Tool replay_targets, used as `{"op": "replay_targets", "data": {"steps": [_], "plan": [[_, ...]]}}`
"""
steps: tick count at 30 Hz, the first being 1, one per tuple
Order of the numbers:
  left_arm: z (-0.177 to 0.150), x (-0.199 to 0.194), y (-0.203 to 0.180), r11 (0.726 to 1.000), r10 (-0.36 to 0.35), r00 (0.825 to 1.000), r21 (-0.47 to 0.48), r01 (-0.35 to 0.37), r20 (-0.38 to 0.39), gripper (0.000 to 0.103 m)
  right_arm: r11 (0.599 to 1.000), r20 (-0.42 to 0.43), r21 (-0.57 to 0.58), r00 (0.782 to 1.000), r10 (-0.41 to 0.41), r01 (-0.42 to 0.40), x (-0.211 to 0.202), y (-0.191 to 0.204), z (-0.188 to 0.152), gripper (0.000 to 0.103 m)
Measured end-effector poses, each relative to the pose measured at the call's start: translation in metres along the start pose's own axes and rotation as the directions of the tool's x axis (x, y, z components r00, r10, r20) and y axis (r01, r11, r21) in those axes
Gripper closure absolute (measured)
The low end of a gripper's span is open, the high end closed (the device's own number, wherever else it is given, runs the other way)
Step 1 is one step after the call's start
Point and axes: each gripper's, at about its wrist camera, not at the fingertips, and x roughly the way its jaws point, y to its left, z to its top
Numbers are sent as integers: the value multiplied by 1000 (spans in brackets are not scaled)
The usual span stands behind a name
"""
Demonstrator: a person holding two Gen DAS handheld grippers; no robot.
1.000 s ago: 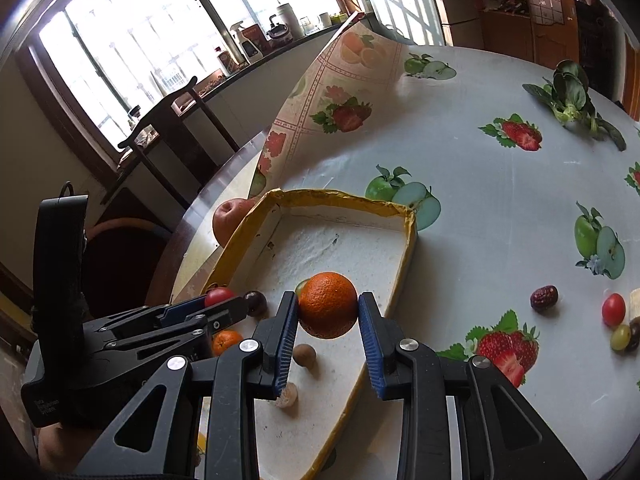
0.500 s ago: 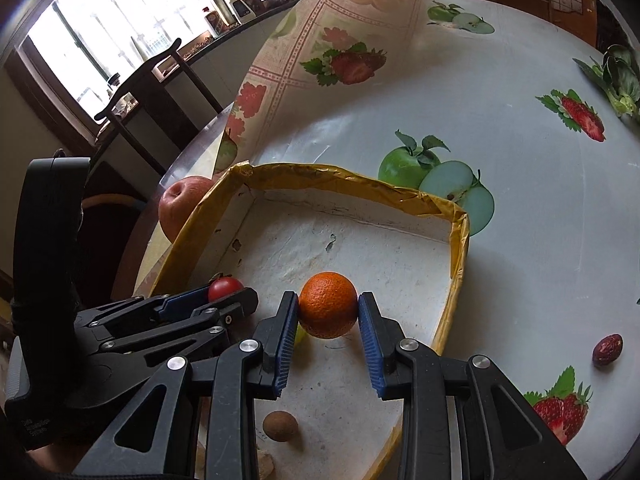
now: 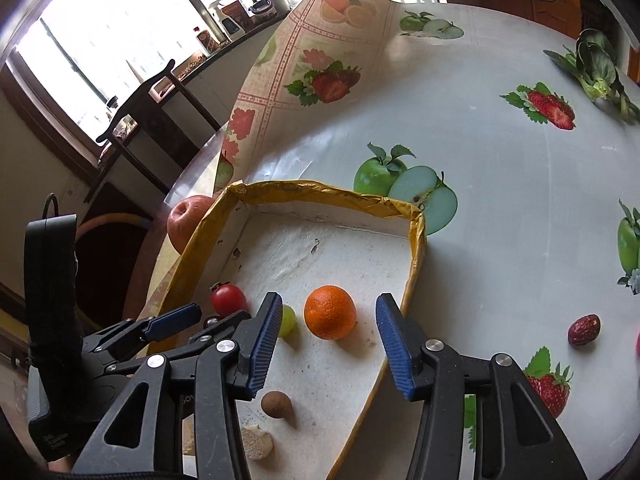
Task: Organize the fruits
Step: 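Open both grippers to drop the tomato and tangerine into the tray, then move both grippers toward the red date and the cheese cube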
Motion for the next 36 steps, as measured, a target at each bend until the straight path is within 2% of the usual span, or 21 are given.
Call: {"op": "replay_targets", "data": {"steps": [5,8,13,15,23,36], "plan": [[-19,-37,-11,1000,-11,999,8,10,51,45,999,52,26,998,20,-21,-42,-7,-14,52],[-28,-55,-16,1000,-18,997,21,16,78,41,999,72,23,997,22,-23,-69,-10,-26,52],[-43,-80,-28,999,-14,994,52,8,105,38,1000,96,11,995,-7,6,-110,-20,-51,51],[-47,-87,-33,998,-10,994,59,3,113,38,1000,105,17,994,-21,19,-124,-26,-62,47],[-62,-105,-57,995,-36,991,92,25,126,36,996,119,43,989,-84,79,-166,-53,-106,46],[-81,-109,-128,972,-146,985,197,126,87,36,974,118,165,977,-176,156,-205,-116,-152,46]]}}
